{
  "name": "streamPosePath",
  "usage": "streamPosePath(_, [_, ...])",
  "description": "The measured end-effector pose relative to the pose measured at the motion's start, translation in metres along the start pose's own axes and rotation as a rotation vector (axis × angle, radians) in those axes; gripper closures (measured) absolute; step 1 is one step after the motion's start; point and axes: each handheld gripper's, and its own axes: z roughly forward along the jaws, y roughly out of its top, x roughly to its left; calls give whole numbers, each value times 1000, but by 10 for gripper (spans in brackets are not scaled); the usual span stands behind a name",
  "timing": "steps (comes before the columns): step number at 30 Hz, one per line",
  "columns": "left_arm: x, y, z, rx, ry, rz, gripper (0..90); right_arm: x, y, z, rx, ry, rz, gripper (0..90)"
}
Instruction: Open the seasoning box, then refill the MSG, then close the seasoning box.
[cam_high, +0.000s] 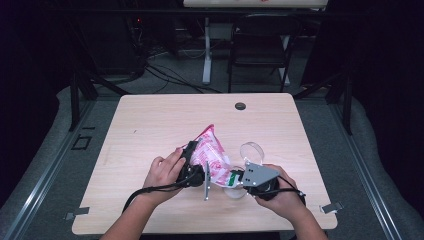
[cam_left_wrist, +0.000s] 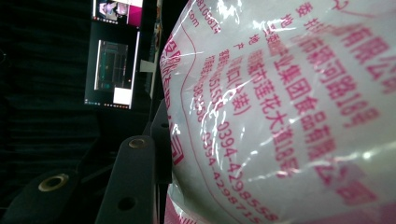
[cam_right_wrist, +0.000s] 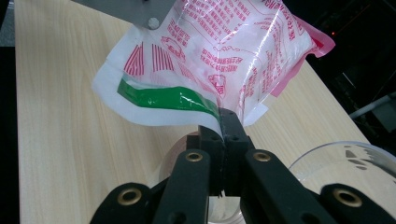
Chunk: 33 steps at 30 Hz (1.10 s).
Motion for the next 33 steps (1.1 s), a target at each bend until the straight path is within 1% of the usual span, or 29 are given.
streamPosePath(1, [0, 0, 0, -1, 0, 2, 602, 0, 0, 0, 0, 0, 4, 900])
streamPosePath(2, [-1, 0, 0, 4, -10, -13, 603, -1, -1, 0, -2, 6, 11, 900])
streamPosePath(3, [0, 1, 0, -1, 2, 4, 603, -1, -1, 0, -3, 5, 17, 900])
streamPosePath(4, [0, 1, 0, -1, 1, 4, 603, -2, -2, 0, -10, 8, 25, 900])
streamPosePath(7, [0, 2, 0, -4, 5, 6, 604, -3, -2, 0, -5, 13, 31, 900])
streamPosePath(9, [0, 2, 0, -1, 0, 6, 605, -4, -3, 0, -5, 13, 37, 900])
streamPosePath(14, [-1, 3, 0, -8, 4, 11, 605, -4, -3, 0, -4, 9, 38, 900])
streamPosePath(33, [0, 3, -1, -3, 4, 17, 607, -4, -3, 1, 0, 10, 29, 900])
